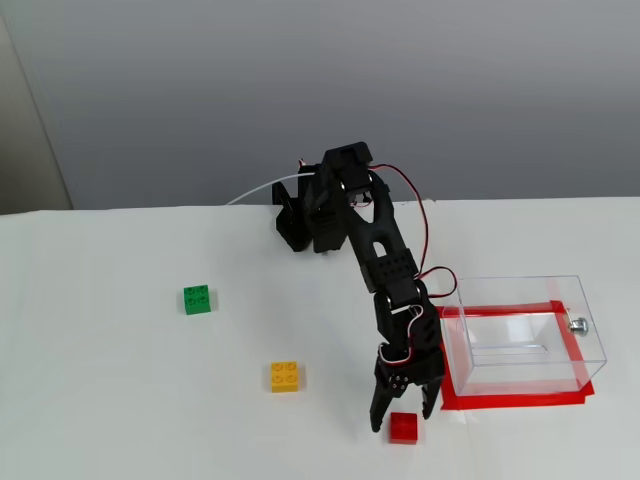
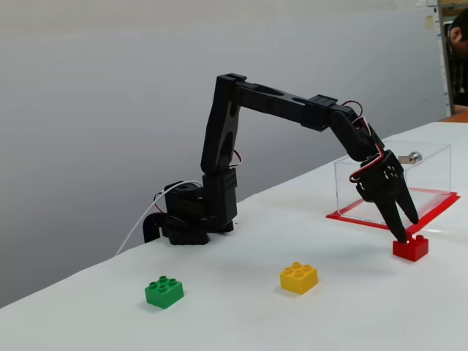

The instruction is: Pick the red lego brick and place it into the transparent box

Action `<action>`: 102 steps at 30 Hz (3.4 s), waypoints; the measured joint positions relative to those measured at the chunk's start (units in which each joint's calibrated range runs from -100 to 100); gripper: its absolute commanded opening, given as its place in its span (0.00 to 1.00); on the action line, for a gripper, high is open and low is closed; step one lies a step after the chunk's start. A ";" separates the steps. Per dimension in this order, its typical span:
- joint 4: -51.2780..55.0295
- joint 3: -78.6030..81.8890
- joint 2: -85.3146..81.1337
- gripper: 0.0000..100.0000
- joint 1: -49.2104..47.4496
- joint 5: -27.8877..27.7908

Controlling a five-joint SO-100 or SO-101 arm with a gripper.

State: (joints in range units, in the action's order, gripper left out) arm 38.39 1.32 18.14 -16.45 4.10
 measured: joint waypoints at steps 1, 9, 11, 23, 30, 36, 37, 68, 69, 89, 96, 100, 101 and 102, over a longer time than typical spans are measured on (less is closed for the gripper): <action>0.00 -0.79 0.59 0.32 -0.43 0.00; 0.00 -4.85 4.14 0.32 -2.35 0.05; 0.00 -4.85 4.14 0.32 -2.14 0.20; 3.68 -4.50 4.14 0.32 -2.24 0.20; 3.68 -4.50 4.23 0.32 -1.60 0.24; 3.68 -4.50 4.31 0.32 0.53 0.24; 3.68 -4.50 4.31 0.32 0.53 0.24; 1.29 -4.50 7.27 0.33 -0.85 0.20; 1.29 -4.50 7.27 0.33 -0.85 0.20; 0.51 -7.94 11.33 0.33 -0.64 0.20; 0.51 -8.47 11.33 0.32 -0.64 0.20; 0.51 -8.47 11.33 0.32 -0.64 0.20; 0.51 -8.47 11.33 0.32 -0.64 0.20; 0.51 -8.47 11.33 0.32 -0.64 0.20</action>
State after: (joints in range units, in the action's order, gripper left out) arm 38.90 -7.15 29.47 -17.09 4.30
